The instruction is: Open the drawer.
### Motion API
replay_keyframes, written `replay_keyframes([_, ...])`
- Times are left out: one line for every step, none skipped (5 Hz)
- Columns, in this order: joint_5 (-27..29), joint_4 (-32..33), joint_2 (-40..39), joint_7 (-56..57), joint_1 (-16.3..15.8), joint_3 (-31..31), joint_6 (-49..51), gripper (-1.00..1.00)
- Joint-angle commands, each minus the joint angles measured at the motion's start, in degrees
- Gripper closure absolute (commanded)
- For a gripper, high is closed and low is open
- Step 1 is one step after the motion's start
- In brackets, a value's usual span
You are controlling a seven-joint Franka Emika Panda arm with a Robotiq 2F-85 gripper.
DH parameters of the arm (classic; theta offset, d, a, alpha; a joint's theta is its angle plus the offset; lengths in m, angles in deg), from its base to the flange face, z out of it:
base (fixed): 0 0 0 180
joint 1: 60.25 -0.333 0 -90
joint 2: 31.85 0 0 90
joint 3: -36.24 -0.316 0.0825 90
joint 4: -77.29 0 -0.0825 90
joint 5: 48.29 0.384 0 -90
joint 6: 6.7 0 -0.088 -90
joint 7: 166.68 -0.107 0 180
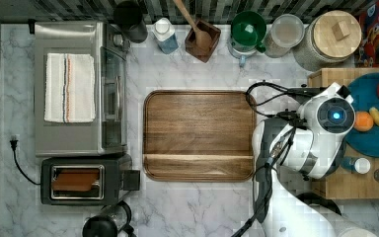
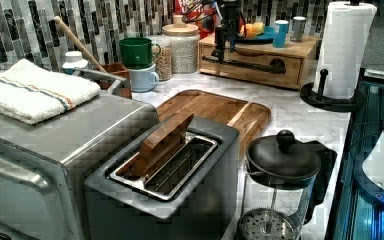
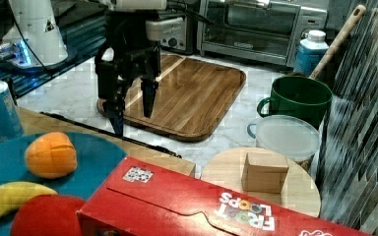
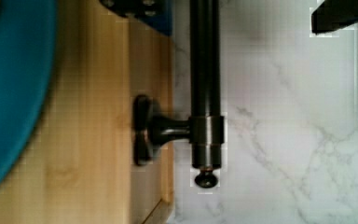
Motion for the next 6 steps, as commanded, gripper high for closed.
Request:
replay_keyframes([-3.8, 0.3, -1.5, -7.5, -3.1, 0.3, 0.6, -1.0])
replay_keyframes([-2.2, -1.3, -1.4, -5.6, -2.9, -1.3, 5.7, -1.0])
replay_keyframes([-0.2, -0.5, -0.4, -7.6, -7.7, 1.1, 7.0, -1.0])
replay_keyframes([1.6, -2.8, -2.5, -7.0, -6.3, -3.4, 8.9, -1.0])
replay_keyframes([0.5, 0.0, -3.3, -10.4, -8.9, -3.7, 1.5, -1.0])
replay_keyframes([0.7, 0.7, -3.7, -16.0, -11.4, -5.3, 1.3, -1.0])
